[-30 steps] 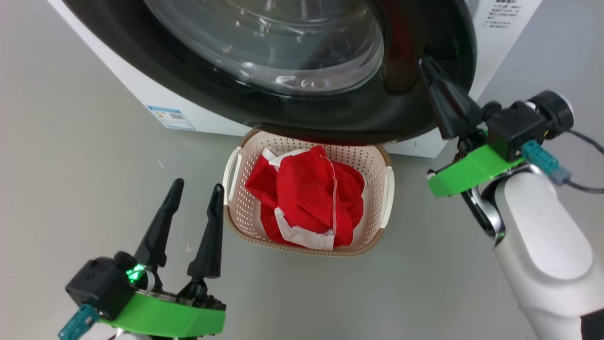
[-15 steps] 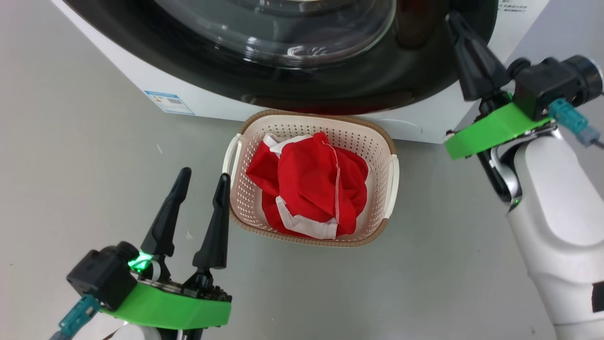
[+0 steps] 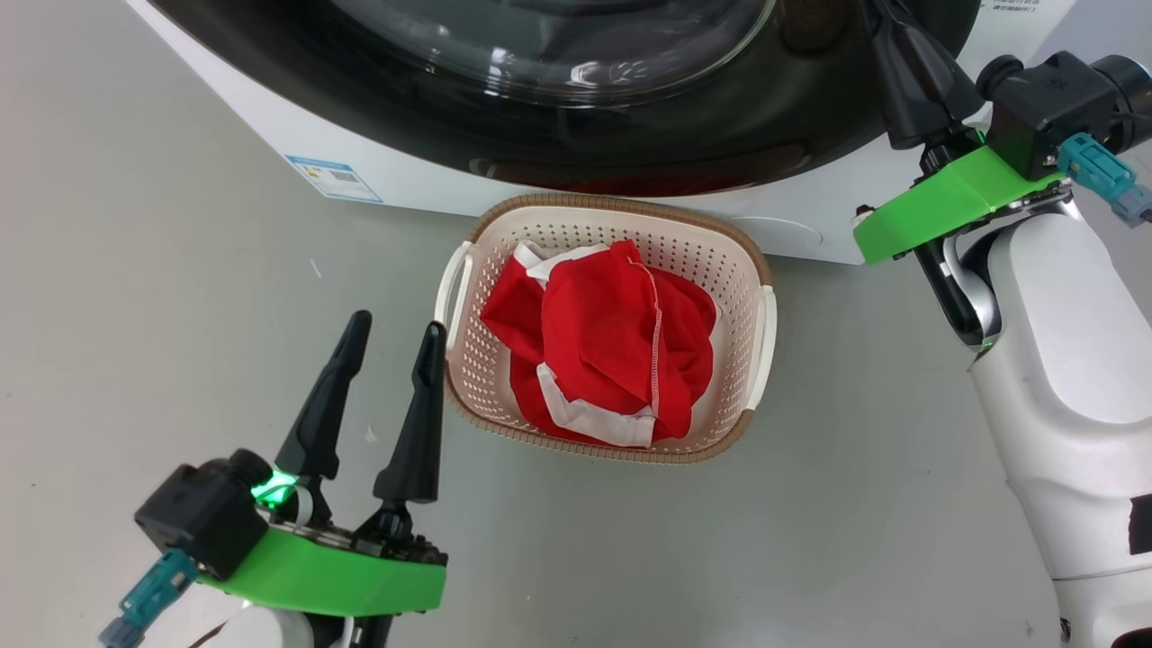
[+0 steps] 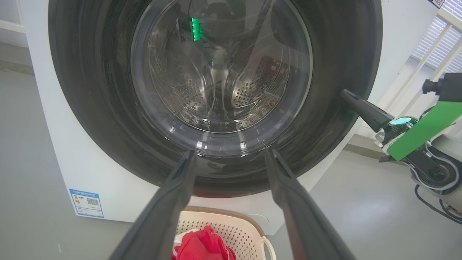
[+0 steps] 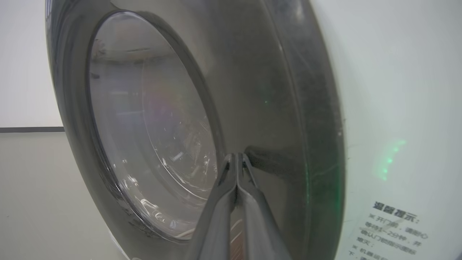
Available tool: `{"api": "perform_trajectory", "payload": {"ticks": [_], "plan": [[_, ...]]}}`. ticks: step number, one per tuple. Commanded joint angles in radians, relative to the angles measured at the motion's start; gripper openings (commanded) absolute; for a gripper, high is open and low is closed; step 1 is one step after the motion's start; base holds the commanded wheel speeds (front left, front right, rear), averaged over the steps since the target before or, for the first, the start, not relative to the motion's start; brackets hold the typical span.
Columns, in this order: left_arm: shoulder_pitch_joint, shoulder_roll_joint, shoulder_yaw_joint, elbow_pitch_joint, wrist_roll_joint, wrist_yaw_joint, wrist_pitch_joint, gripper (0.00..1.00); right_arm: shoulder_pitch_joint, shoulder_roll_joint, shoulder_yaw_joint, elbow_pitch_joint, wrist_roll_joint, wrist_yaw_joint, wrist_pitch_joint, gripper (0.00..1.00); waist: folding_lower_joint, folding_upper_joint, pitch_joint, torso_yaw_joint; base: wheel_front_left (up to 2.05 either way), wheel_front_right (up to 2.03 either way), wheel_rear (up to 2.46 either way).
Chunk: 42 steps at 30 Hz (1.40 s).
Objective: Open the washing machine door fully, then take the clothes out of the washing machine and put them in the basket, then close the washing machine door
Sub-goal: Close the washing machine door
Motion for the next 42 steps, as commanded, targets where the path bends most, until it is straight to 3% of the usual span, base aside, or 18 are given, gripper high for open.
{"api": "perform_trajectory", "payload": {"ticks": [1,13,16,19,20,21,42], "plan": [[-0.023,0.015,0.033,-0.017,-0.007,-0.003,-0.011,1.0,-0.047,-0.007,-0.024,-0.017,-0.01,-0.018,-0.002,0.0,0.0,-0.0001,-0.002,-0.001,0.0,0.0,0.0],[-0.014,0.011,0.052,-0.016,-0.013,0.009,-0.011,1.0,0.019,0.022,0.022,-0.05,-0.005,-0.018,-0.002,0.0,0.0,-0.0001,-0.041,-0.035,0.0,0.0,0.0],[-0.008,0.005,0.063,-0.018,-0.028,0.011,-0.011,1.0,0.054,0.034,0.04,-0.069,0.005,-0.018,-0.002,0.44,0.0,-0.0001,-0.057,-0.051,0.0,0.0,0.0],[-0.003,0.009,0.065,-0.019,-0.026,0.014,-0.011,1.0,0.083,0.042,0.051,-0.087,0.012,-0.018,-0.002,0.51,0.0,-0.0001,-0.069,-0.063,0.0,0.0,0.0],[0.001,0.013,0.064,-0.02,-0.025,0.016,-0.009,1.0,0.114,0.049,0.059,-0.108,0.022,-0.018,-0.002,0.89,0.0,-0.0001,-0.08,-0.075,0.0,0.0,0.0],[0.003,0.016,0.064,-0.02,-0.022,0.019,-0.008,1.0,0.131,0.052,0.063,-0.119,0.024,-0.018,-0.002,1.0,0.0,-0.0001,-0.086,-0.08,0.0,0.0,0.0],[0.053,0.05,0.085,0.0,0.072,0.068,-0.011,1.0,0.47,0.074,0.042,-0.291,0.034,-0.018,-0.002,1.0,0.0,-0.0001,-0.192,-0.205,0.0,0.0,0.0]]}}
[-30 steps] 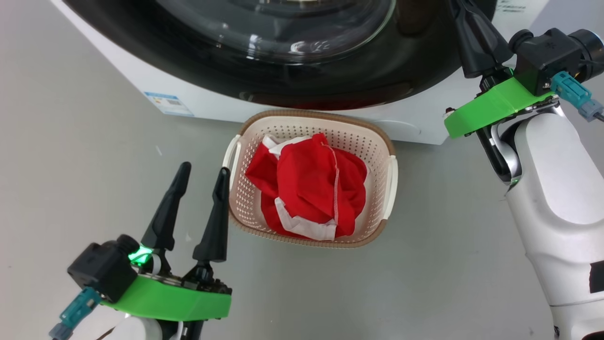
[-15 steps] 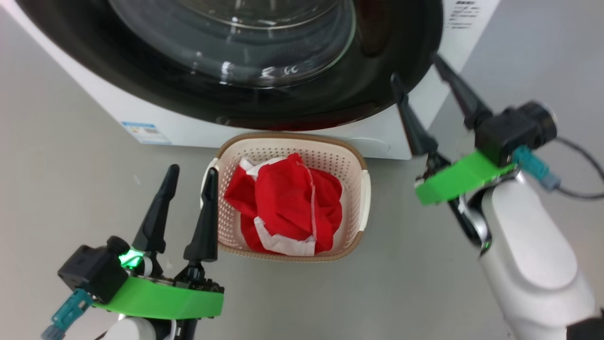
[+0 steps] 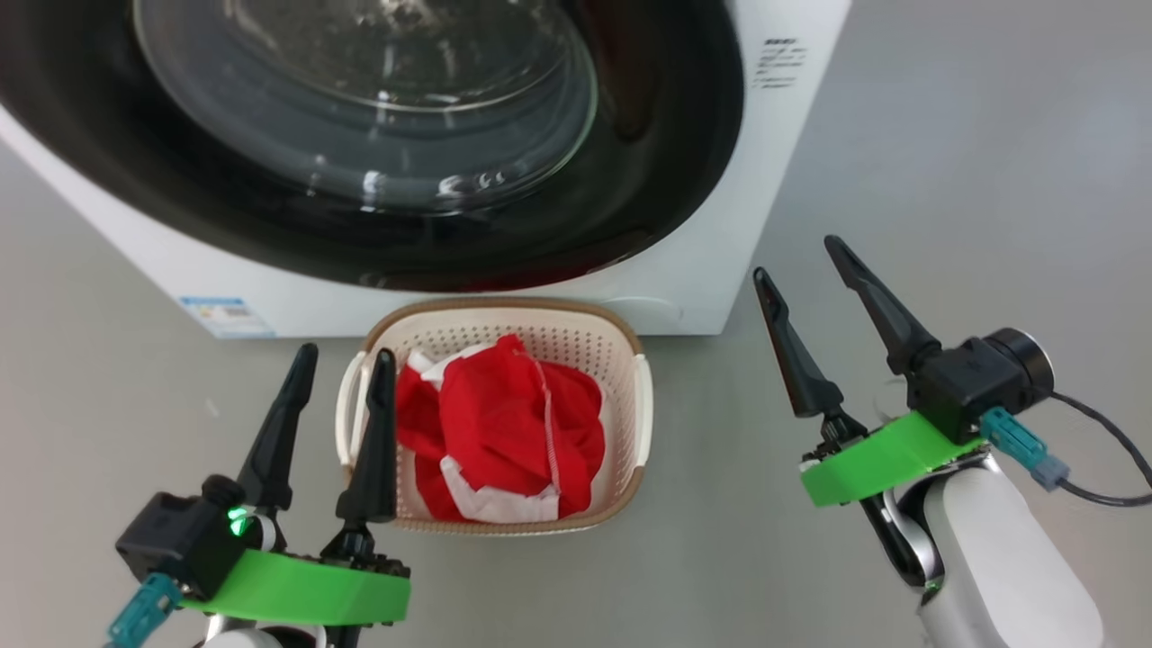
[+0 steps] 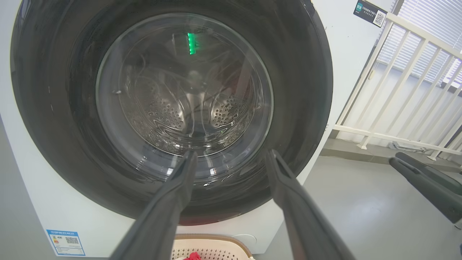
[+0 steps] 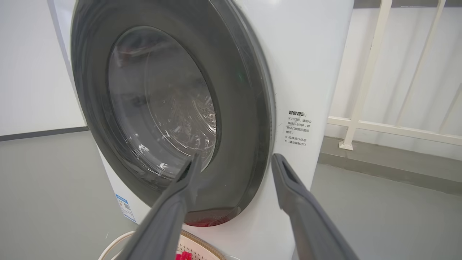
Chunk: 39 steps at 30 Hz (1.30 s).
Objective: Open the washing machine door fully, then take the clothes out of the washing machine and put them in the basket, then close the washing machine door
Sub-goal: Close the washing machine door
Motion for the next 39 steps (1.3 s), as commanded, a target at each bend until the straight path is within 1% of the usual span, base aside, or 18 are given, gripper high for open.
{"api": "perform_trajectory", "payload": {"ticks": [1,6,12,16,28,34,39], "plan": [[0.003,0.027,0.04,-0.017,0.022,0.007,-0.011,1.0,0.01,0.01,0.008,-0.033,0.004,-0.004,-0.002,1.0,0.0,0.0,-0.028,-0.027,0.0,0.0,0.0],[0.027,0.03,0.053,-0.002,0.057,0.019,-0.012,1.0,0.061,0.01,-0.04,-0.068,-0.008,-0.004,-0.002,1.0,0.0,0.0,-0.06,-0.048,0.0,0.0,0.0],[0.056,0.021,0.078,0.009,0.078,0.017,-0.012,1.0,0.138,0.01,-0.111,-0.114,-0.013,-0.004,-0.002,1.0,0.0,0.0,-0.097,-0.055,0.0,0.0,0.0],[0.076,0.013,0.096,0.02,0.087,0.011,-0.012,1.0,0.18,0.01,-0.14,-0.141,-0.017,-0.004,-0.002,1.0,0.0,0.0,-0.12,-0.06,0.0,0.0,0.0],[0.132,-0.006,0.157,0.038,0.12,-0.026,-0.012,1.0,0.297,0.01,-0.185,-0.214,-0.023,-0.004,-0.002,1.0,0.0,0.0,-0.19,-0.066,0.0,0.0,0.0],[0.178,-0.025,0.194,0.031,0.142,-0.058,-0.012,1.0,0.374,0.01,-0.213,-0.25,-0.018,-0.004,-0.002,1.0,0.0,0.0,-0.241,-0.069,0.0,0.0,0.0],[0.209,-0.031,0.208,0.036,0.164,-0.065,-0.012,1.0,0.417,0.01,-0.236,-0.275,0.005,-0.004,-0.002,1.0,0.0,0.0,-0.264,-0.074,0.0,0.0,0.0]]}}
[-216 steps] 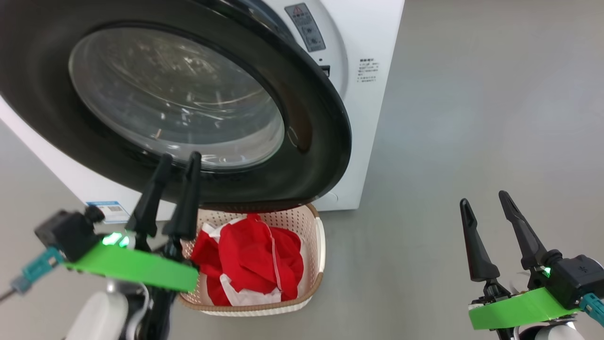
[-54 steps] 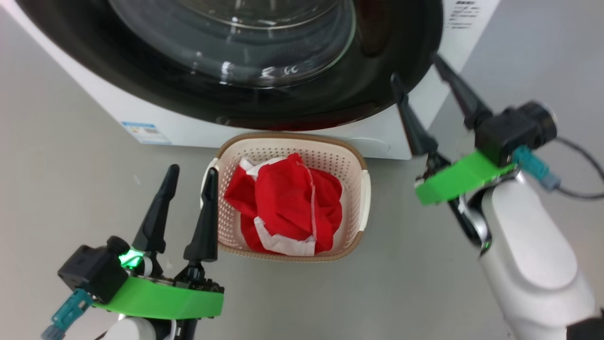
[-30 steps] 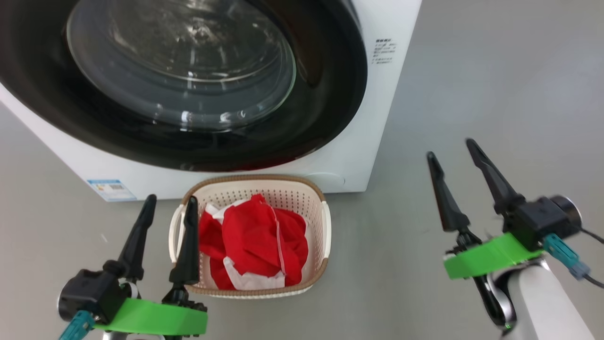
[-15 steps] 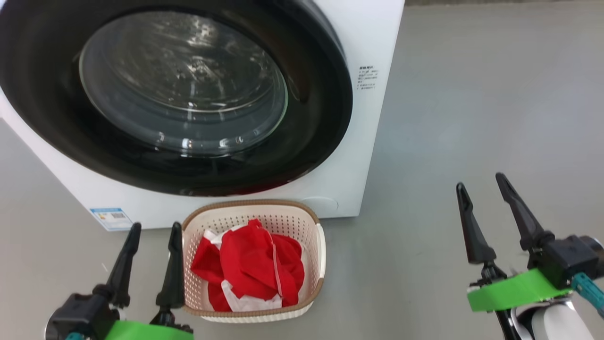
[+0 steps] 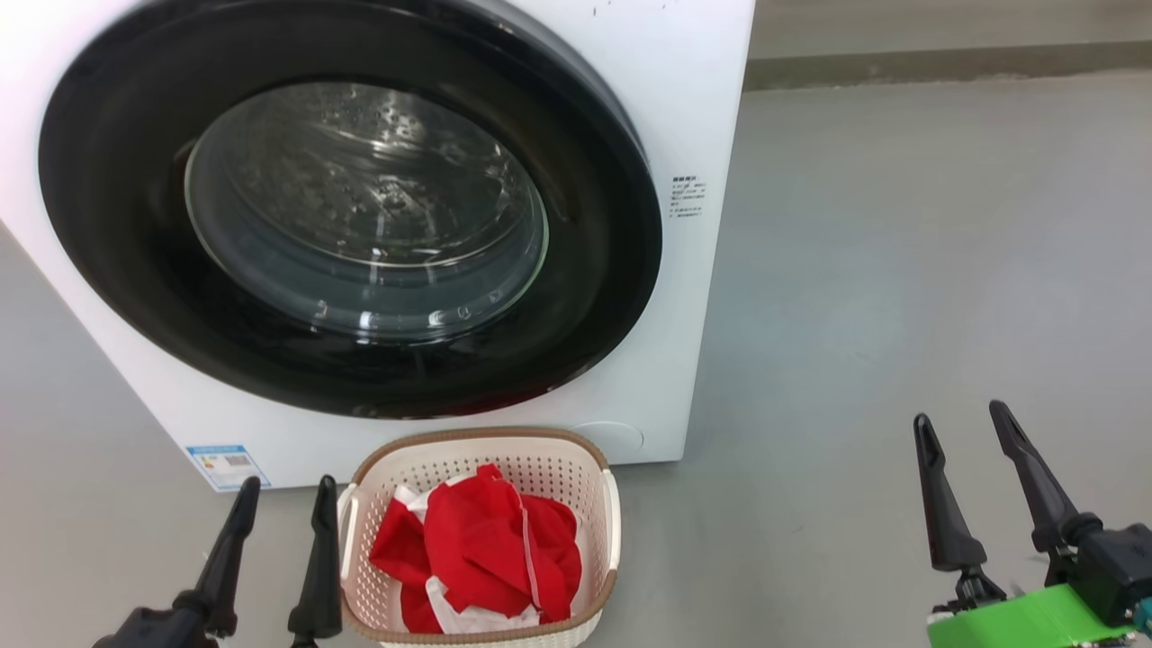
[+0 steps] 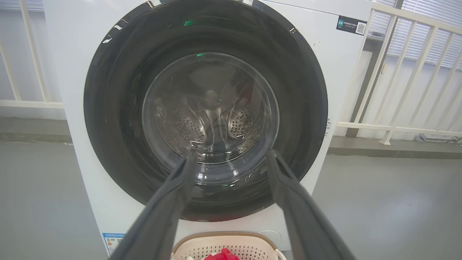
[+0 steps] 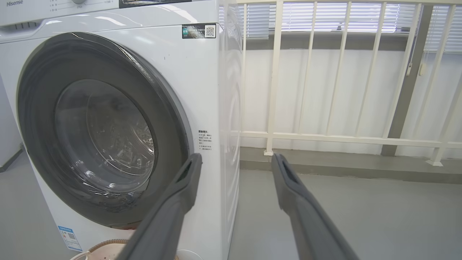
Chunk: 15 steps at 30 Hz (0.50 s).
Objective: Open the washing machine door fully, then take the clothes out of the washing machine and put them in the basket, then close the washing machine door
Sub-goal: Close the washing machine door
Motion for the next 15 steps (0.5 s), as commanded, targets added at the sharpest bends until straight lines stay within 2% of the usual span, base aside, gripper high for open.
{"api": "perform_trajectory", "payload": {"ticks": [1,15], "plan": [[-0.012,0.01,0.04,-0.021,0.015,-0.004,-0.012,1.0,-0.006,-0.01,0.014,-0.033,0.01,-0.004,-0.004,1.0,0.0,0.0,-0.012,-0.005,0.0,0.0,0.0],[0.039,-0.001,0.064,0.002,0.055,-0.02,-0.012,1.0,0.072,-0.01,-0.027,-0.065,0.021,-0.004,-0.004,1.0,0.0,0.0,-0.042,-0.02,0.0,0.0,0.0]]}}
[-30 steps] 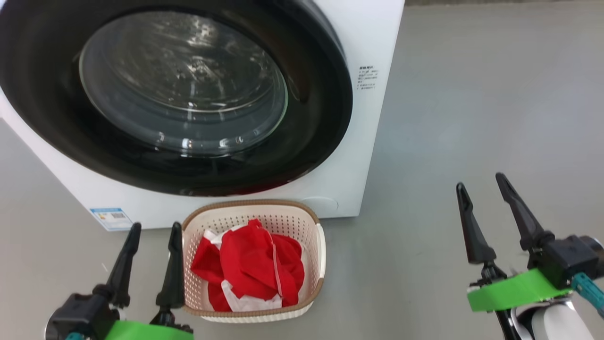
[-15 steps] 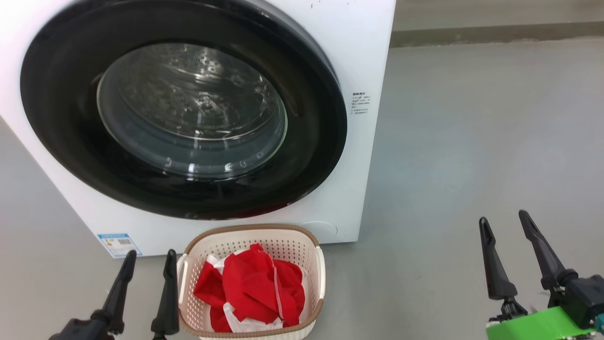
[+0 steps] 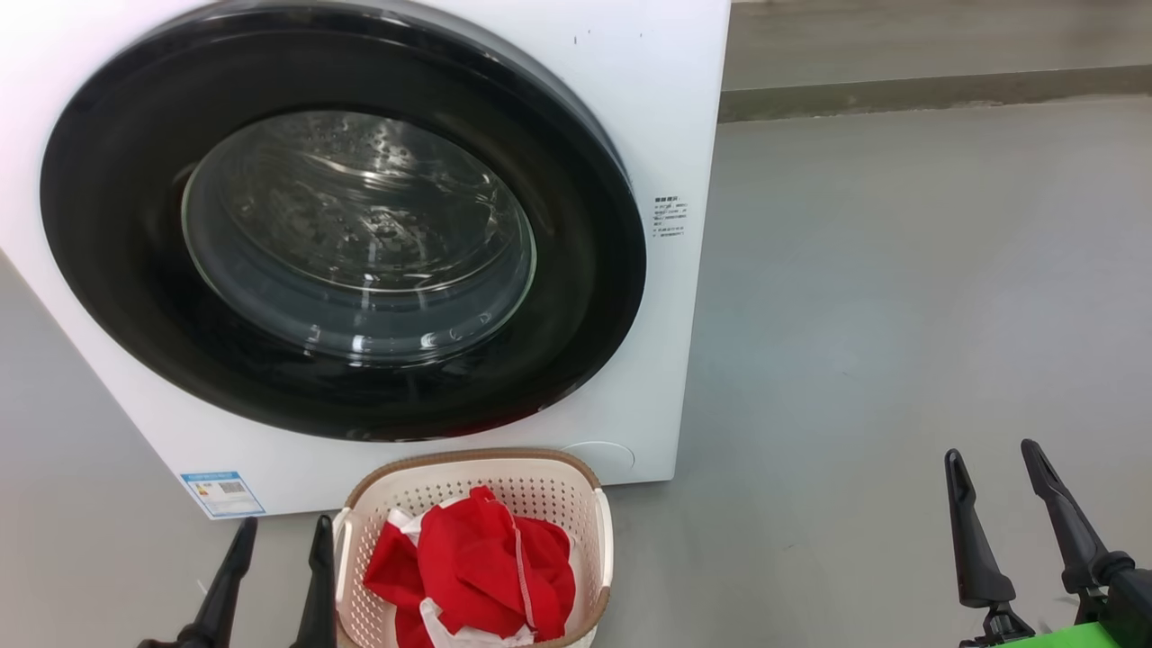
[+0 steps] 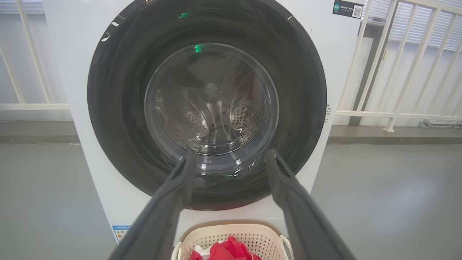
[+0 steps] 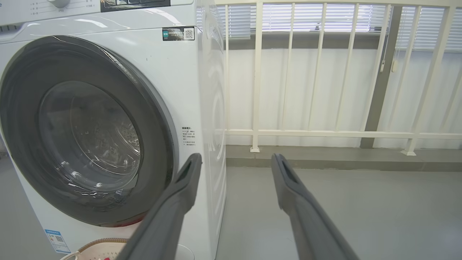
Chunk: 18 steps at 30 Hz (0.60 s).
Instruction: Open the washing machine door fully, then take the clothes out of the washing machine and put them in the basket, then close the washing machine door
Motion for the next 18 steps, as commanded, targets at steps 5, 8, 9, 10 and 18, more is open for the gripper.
{"api": "perform_trajectory", "payload": {"ticks": [5,8,9,10,18], "plan": [[-0.016,0.001,0.049,-0.02,0.014,-0.016,-0.012,1.0,-0.013,-0.015,0.027,-0.034,0.011,-0.004,-0.004,1.0,0.0,0.0,0.002,0.0,0.0,0.0,0.0],[-0.017,-0.002,0.053,-0.021,0.017,-0.022,-0.012,1.0,-0.014,-0.015,0.03,-0.034,0.013,-0.004,-0.004,1.0,0.0,0.0,0.006,0.001,0.0,0.0,0.0],[-0.017,-0.003,0.054,-0.02,0.017,-0.023,-0.012,1.0,-0.014,-0.015,0.031,-0.034,0.014,-0.004,-0.004,1.0,0.0,0.0,0.007,0.002,0.0,0.0,0.0],[-0.018,-0.003,0.056,-0.02,0.018,-0.025,-0.012,1.0,-0.015,-0.015,0.031,-0.034,0.014,-0.004,-0.004,1.0,0.0,0.0,0.008,0.003,0.0,0.0,0.0],[-0.024,-0.007,0.068,-0.027,0.03,-0.032,-0.012,1.0,-0.023,-0.015,0.032,-0.027,0.014,-0.004,-0.004,1.0,0.0,0.0,0.016,0.006,0.0,0.0,0.0]]}}
